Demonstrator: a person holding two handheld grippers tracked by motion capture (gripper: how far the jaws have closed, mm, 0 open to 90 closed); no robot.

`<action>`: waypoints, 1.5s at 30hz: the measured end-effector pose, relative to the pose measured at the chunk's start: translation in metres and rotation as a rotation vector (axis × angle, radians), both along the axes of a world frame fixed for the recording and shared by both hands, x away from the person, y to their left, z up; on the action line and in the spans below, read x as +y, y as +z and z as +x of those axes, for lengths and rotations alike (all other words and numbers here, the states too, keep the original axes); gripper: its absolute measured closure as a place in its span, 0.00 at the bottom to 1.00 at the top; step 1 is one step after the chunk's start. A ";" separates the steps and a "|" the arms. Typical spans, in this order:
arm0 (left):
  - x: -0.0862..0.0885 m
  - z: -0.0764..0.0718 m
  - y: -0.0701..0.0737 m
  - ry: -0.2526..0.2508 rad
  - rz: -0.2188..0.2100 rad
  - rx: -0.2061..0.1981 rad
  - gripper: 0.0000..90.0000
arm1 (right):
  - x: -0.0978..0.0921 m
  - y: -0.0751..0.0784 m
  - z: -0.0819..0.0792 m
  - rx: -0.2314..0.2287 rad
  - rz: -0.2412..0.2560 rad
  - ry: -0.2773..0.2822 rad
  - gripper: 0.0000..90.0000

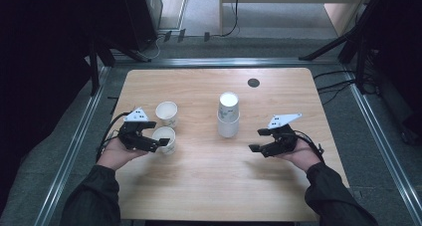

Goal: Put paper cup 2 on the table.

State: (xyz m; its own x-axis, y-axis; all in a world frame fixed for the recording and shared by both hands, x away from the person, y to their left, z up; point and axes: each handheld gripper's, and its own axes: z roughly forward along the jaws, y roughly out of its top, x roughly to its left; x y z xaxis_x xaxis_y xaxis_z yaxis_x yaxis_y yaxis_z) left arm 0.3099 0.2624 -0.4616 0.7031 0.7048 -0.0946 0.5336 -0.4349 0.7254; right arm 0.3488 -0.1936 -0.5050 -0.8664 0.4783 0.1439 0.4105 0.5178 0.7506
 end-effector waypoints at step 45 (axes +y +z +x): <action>0.061 -0.006 0.010 0.198 -0.094 -0.094 0.18 | -0.028 0.007 -0.002 -0.066 0.030 -0.092 0.29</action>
State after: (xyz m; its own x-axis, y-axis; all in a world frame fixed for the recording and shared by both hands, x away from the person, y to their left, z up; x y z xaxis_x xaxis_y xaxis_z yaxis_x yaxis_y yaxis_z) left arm 0.3040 0.3237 -0.4511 0.5612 0.8208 -0.1066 0.5296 -0.2571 0.8084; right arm 0.3466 -0.2219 -0.4982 -0.8269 0.5528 0.1037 0.4047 0.4568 0.7922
